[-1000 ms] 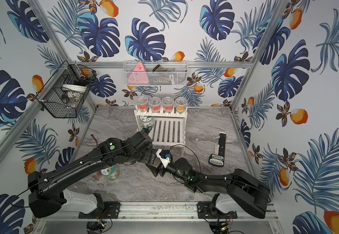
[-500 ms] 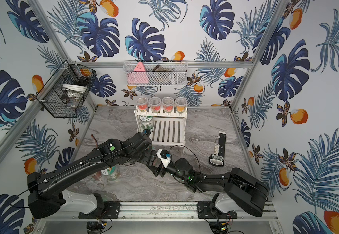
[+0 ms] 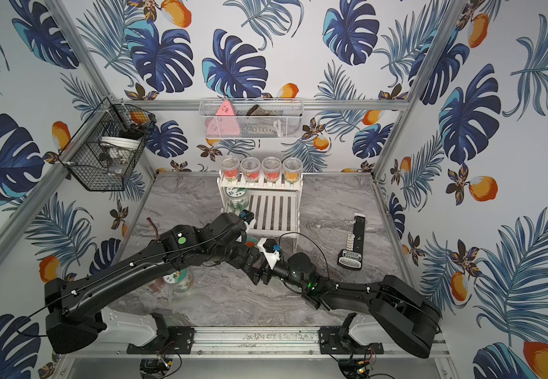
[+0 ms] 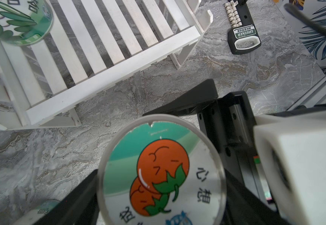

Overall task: Place the seed container on the shelf
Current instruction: Pick up the seed jar at the center of the board, then place the seed jar on the shelf.

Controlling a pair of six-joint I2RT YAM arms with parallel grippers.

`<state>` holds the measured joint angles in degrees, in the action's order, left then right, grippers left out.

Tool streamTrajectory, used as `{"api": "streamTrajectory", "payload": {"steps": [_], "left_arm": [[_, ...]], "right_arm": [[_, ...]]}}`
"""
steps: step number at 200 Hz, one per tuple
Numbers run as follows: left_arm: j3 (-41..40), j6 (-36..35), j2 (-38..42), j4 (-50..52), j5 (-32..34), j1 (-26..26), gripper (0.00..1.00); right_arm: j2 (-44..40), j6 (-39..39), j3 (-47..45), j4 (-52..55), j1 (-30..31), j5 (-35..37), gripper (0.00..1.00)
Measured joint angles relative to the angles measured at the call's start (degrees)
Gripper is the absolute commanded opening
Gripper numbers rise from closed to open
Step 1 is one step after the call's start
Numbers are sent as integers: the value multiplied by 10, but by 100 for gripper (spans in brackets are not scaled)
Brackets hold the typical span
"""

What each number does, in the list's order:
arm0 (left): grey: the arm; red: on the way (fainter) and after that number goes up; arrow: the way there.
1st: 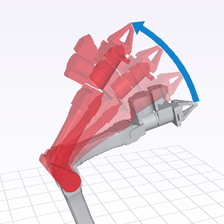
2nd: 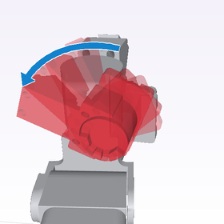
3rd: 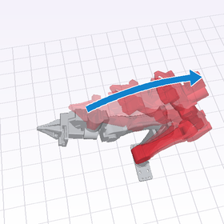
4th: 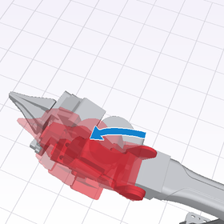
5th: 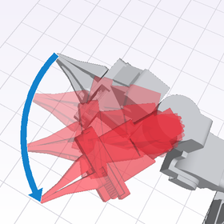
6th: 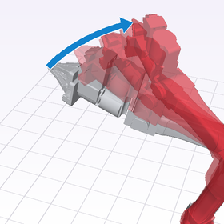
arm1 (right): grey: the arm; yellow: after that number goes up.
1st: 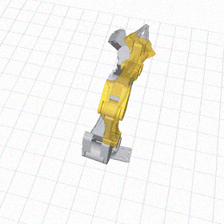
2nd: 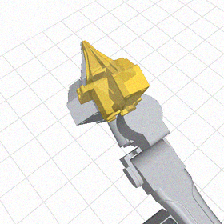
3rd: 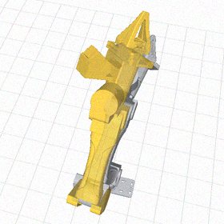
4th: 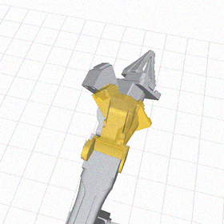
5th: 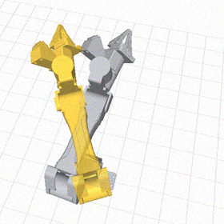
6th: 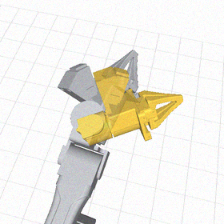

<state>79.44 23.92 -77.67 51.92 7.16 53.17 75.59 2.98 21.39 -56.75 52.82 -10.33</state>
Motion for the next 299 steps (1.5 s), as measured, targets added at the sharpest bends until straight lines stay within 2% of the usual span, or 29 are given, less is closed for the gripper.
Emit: {"api": "streamTrajectory", "payload": {"steps": [20,59,113,151,216,251,299], "left_arm": [[0,0,1,0,-1,0,86],[-2,4,5,-4,-2,0,98],[-18,19,40,-22,-27,0,99],[-40,48,83,-49,-16,-22,99],[-97,102,141,-61,31,-108,99],[-114,110,143,-61,30,-119,99],[-123,111,148,-63,25,-126,99]], "right_arm": [[-1,-3,0,3,0,-6,78],[-3,-4,-5,-2,0,-7,76],[-2,-4,-11,-3,-4,42,76],[4,-5,-3,3,-11,86,77],[23,-21,89,95,-49,195,77],[62,-28,129,140,-61,249,78],[98,-39,160,145,-69,272,79]]}}
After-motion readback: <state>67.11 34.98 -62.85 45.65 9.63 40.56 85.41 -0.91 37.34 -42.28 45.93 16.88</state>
